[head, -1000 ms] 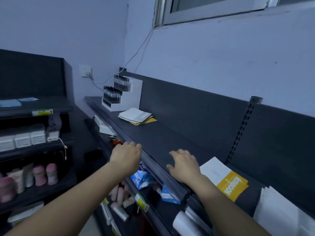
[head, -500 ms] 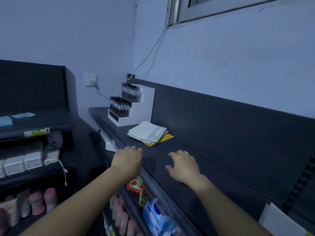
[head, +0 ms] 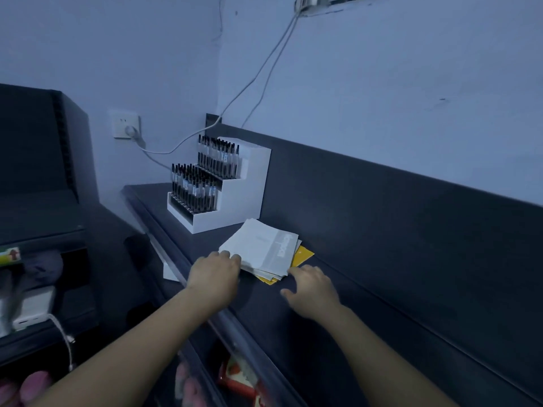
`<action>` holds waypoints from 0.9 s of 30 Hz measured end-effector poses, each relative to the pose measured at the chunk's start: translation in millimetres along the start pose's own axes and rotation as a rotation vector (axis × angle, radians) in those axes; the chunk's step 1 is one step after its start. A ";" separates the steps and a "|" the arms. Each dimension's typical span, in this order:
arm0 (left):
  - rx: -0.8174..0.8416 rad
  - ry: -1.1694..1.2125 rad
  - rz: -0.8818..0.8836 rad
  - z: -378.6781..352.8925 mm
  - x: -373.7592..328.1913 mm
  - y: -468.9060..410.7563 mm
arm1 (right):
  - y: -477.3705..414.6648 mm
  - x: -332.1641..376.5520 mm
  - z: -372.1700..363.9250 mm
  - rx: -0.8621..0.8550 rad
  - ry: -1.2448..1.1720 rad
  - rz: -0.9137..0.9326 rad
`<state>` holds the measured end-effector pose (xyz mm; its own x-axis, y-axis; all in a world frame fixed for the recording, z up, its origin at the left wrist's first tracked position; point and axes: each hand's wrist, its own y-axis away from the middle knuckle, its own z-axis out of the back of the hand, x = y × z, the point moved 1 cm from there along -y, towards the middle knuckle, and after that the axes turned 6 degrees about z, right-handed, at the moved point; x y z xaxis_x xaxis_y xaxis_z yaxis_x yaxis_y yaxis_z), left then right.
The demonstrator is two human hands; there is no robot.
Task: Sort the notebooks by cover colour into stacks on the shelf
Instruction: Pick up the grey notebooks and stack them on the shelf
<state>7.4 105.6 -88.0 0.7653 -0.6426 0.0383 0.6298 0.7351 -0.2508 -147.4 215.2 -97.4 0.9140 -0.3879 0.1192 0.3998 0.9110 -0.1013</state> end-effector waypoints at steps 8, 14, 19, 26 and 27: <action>0.055 0.129 -0.088 -35.4 34.8 -97.0 | -76.2 10.3 -16.2 0.028 -0.145 -0.204; 0.133 0.279 -0.095 -58.5 37.1 -134.7 | -101.2 22.5 -21.2 0.027 -0.003 -0.183; 0.152 0.401 0.003 -63.2 42.2 -150.8 | -115.7 33.1 -34.1 -0.005 0.021 -0.129; 0.281 0.696 0.185 -63.0 54.8 -163.8 | -113.6 39.8 -31.7 -0.072 -0.204 -0.138; 0.276 0.707 0.191 -59.7 55.2 -164.2 | -113.6 37.4 -30.0 -0.081 -0.283 -0.154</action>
<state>-61.7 -63.5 -102.5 0.6557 -0.4163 -0.6299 0.5768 0.8145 0.0620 -156.5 93.0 -111.1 0.7918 -0.4551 0.4074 0.5461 0.8263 -0.1382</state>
